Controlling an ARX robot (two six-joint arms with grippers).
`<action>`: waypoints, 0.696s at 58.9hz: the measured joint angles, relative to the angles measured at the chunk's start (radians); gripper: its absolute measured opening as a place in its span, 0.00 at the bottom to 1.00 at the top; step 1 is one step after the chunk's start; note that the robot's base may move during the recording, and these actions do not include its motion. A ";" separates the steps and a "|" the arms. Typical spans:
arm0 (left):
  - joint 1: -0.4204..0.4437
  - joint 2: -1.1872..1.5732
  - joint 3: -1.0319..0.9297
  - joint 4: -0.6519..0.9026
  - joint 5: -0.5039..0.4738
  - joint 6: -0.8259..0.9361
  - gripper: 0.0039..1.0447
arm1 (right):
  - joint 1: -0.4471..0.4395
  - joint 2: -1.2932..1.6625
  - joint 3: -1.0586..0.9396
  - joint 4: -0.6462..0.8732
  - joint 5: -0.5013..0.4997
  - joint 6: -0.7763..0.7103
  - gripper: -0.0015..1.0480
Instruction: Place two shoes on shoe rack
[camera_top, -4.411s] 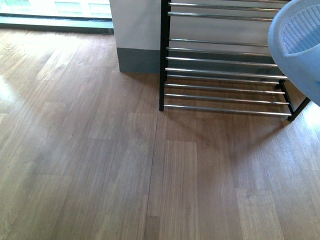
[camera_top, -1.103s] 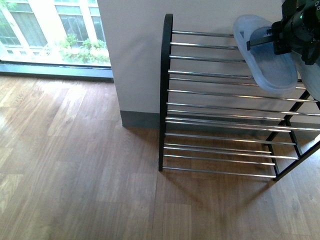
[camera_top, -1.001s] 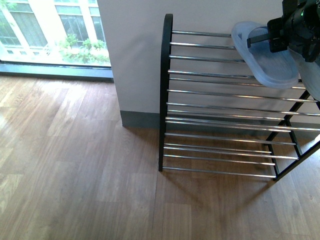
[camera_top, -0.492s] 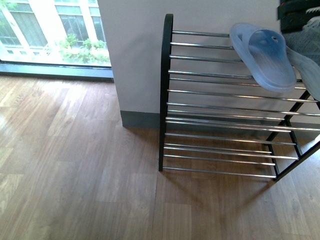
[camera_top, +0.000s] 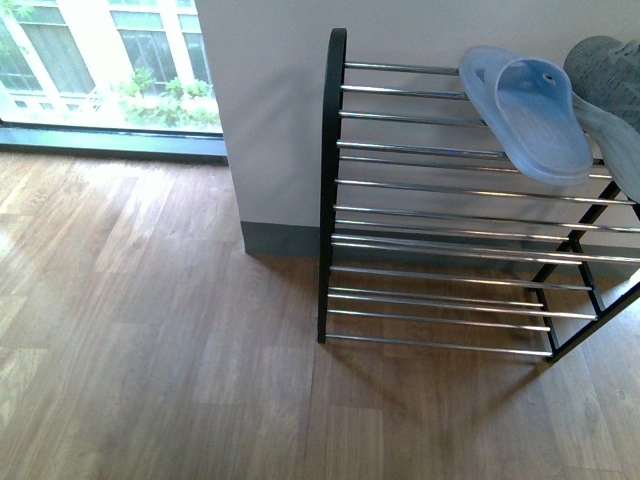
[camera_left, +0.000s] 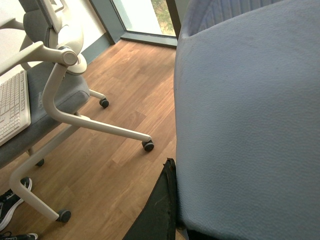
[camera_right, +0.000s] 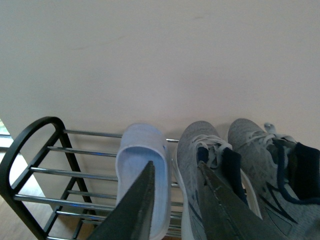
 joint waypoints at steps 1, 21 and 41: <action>0.000 0.000 0.000 0.000 0.000 0.000 0.01 | 0.000 -0.007 -0.008 0.002 0.000 0.000 0.22; 0.000 0.000 0.000 0.000 0.000 0.000 0.01 | 0.000 -0.220 -0.208 -0.003 0.001 0.003 0.01; 0.000 0.000 0.000 0.000 0.000 0.000 0.01 | 0.000 -0.460 -0.340 -0.114 0.000 0.003 0.01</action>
